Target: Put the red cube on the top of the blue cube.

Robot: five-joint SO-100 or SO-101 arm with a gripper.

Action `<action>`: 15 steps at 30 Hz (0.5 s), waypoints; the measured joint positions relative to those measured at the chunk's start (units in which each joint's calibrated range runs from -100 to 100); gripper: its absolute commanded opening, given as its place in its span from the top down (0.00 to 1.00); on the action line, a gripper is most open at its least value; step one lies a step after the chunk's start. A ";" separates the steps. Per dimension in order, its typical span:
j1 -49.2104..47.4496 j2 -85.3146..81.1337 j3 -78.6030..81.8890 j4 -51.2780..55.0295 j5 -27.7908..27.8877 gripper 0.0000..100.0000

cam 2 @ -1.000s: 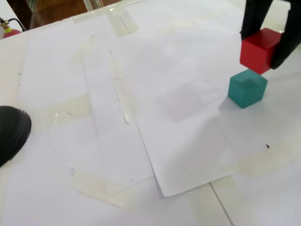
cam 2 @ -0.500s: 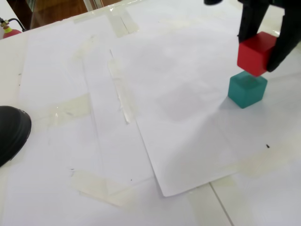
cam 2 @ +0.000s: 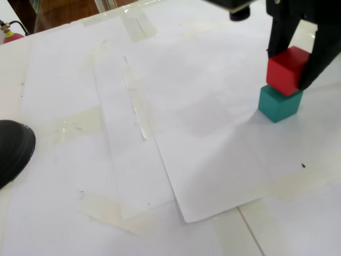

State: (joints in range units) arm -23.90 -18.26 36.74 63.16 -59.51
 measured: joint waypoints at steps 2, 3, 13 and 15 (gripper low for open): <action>0.00 0.00 0.45 -0.65 0.00 0.90; 0.00 0.00 0.63 -0.98 0.00 0.90; 0.00 0.17 1.81 -2.77 0.00 0.90; 0.00 0.17 2.35 -3.42 0.00 0.90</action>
State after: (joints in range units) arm -23.90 -18.09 39.09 59.74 -59.51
